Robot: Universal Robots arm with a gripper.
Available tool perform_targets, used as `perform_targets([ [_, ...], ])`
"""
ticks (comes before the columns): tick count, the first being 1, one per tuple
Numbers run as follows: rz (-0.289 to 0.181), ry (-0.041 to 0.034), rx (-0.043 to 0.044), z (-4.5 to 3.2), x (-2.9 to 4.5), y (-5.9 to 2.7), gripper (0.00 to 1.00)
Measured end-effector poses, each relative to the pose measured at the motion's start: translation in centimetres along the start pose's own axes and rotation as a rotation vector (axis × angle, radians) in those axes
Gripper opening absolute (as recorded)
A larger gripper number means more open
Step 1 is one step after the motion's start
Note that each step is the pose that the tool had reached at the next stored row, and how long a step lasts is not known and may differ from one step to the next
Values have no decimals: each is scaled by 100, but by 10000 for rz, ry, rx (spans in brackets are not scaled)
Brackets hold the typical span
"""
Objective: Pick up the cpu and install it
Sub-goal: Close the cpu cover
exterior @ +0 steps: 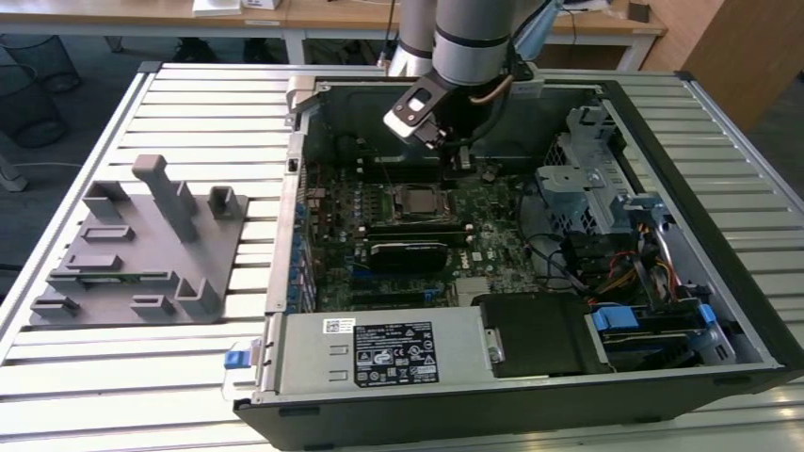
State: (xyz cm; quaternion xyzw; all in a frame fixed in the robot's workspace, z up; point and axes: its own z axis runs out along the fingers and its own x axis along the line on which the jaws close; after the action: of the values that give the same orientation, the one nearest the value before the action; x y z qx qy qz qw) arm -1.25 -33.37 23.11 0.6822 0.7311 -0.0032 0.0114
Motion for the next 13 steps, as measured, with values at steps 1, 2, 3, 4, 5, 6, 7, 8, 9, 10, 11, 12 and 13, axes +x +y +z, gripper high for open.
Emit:
perform_targets([
  [1, 0, 0, 0, 1, 1, -17, 11],
  [2, 0, 0, 0, 3, 3, -39, 11],
  [3, 0, 1, -1, 5, 4, -60, 11],
  [4, -1, 1, 0, 7, 6, -82, 11],
  [5, -1, 1, 0, 9, 8, -105, 11],
  [6, -1, 0, 0, 12, 10, -133, 11],
  [7, -1, 2, -1, 19, 12, -160, 11],
  [8, 0, 2, -4, 25, 14, -183, 11],
  [9, -1, 0, -5, 28, 14, -190, 11],
  [10, -3, -1, -7, 28, 14, -190, 11],
  [11, -3, -3, -12, 29, 14, -193, 11],
  [12, -2, -2, -20, 31, 14, -200, 11],
  [13, -2, 2, -24, 35, 16, -221, 11],
])
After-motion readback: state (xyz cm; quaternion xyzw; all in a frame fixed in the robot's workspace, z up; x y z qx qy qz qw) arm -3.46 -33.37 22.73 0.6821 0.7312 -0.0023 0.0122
